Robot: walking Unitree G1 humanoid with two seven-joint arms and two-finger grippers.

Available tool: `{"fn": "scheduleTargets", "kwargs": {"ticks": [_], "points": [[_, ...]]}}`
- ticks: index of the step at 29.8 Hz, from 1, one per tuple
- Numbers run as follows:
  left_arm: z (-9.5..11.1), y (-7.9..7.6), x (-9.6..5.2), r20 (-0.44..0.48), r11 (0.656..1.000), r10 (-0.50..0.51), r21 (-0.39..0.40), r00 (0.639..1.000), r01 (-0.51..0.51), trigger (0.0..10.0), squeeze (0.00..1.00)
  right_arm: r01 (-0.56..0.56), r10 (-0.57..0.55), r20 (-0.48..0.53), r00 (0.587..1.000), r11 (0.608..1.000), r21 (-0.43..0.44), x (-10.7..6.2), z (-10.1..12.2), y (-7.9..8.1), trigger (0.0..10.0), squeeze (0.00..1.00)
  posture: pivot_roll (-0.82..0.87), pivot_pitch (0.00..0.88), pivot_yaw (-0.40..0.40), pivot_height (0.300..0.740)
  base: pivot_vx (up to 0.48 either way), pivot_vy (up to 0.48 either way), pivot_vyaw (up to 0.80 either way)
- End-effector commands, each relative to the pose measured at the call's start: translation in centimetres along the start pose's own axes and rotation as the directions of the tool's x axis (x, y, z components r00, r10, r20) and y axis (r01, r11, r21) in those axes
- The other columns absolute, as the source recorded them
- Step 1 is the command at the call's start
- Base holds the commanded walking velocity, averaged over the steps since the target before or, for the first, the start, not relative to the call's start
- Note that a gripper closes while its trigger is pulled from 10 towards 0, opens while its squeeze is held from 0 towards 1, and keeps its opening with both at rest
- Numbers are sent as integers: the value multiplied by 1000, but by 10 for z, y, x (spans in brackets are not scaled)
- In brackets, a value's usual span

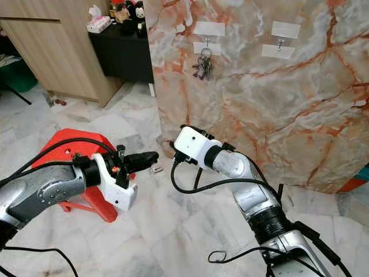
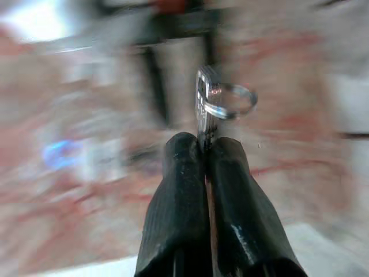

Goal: Hang keys on a hook

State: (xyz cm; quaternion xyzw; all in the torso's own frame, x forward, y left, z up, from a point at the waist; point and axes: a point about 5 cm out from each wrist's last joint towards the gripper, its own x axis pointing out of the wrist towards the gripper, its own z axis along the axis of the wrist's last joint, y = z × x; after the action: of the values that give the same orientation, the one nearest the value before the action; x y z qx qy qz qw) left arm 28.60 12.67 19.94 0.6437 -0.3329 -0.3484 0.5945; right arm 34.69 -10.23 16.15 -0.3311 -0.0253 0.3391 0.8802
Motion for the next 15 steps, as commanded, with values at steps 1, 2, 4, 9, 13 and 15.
{"fn": "scheduleTargets", "kwargs": {"ticks": [1,2,4,9,13,15], "points": [[-3,10,-3,2,997,44,61,999,-44,10000,0,15,-14,13,1000,1000,-6,1,3,-4,10000,0,126,111,27,740,0,0,0],[-2,10,-3,15,996,43,78,999,-44,10000,0,16,-16,16,1000,1000,-7,1,3,-4,10000,0,126,111,27,740,0,0,0],[0,10,-2,39,997,11,81,999,-14,10000,0,10,-9,45,999,1000,-24,2,6,-3,10000,0,128,110,27,740,0,0,0],[-6,2,-7,27,975,-191,124,981,186,10000,0,-2,6,41,999,995,-98,3,4,-3,10000,0,136,107,26,740,0,0,0],[-8,6,-10,36,967,-201,166,979,193,10000,0,-2,6,41,999,995,-103,4,3,-2,10000,0,138,107,26,740,0,0,0],[-9,4,-12,49,958,-219,199,975,205,10000,0,-19,24,34,999,990,-137,5,3,1,10000,0,140,108,24,740,0,0,0]]}}
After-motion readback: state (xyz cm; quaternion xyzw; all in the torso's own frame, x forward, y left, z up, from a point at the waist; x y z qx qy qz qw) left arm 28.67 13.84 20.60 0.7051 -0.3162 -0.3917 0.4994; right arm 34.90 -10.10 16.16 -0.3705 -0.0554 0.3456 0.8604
